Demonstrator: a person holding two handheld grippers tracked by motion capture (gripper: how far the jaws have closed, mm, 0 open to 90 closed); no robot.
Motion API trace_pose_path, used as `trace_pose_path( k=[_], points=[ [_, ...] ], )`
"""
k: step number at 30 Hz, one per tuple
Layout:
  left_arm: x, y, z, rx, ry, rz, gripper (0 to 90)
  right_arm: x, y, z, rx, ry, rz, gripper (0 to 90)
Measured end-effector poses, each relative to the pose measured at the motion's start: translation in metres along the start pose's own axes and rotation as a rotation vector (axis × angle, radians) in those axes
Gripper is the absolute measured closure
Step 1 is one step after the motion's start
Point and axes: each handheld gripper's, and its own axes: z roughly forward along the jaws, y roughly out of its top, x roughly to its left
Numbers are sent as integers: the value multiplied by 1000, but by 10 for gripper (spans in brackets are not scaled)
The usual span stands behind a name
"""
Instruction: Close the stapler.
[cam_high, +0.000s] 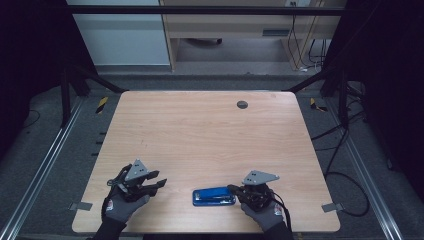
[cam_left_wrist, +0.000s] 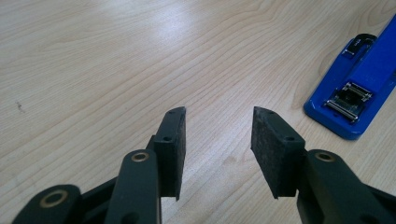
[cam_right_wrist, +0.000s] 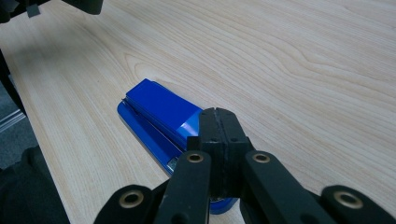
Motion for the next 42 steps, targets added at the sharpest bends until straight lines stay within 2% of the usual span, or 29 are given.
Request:
trace_pose_path(
  k=[7,16,18,21,22,25,30,31,33,36,38,40,42],
  points=[
    [-1,0,0,0,-1,0,555,0,-3,1,-23,-5,-6,900],
    [0,0,1,-2,-2,0,549,-2,-2,3,-15,-5,-6,900],
    [1,-1,1,-3,-2,-3,548,-3,1,-2,-55,15,10,900],
    [1,-1,2,0,-3,-6,542,-5,6,-11,-104,-5,-5,867],
    [1,-1,3,-1,-2,-10,537,-7,7,-13,-114,-12,7,850],
    [2,-2,3,-1,1,-14,522,-18,7,-20,-139,-56,39,784],
    [3,-3,5,1,6,-20,488,-42,1,-27,-121,-165,82,645],
    [4,-3,5,1,9,-22,485,-47,-1,-27,-122,-193,82,595],
    [5,-3,6,1,15,-23,471,-57,-5,-28,-108,-254,70,558],
    [6,-4,6,-4,26,-29,450,-71,-12,-29,-92,-308,99,506],
    [8,-5,6,-6,34,-37,433,-80,-15,-30,-72,-323,107,458],
    [11,-6,6,-4,37,-45,427,-88,-18,-31,-57,-358,86,420],
    [14,-8,7,-1,46,-51,422,-93,-20,-33,-41,-387,89,401]
  ],
)
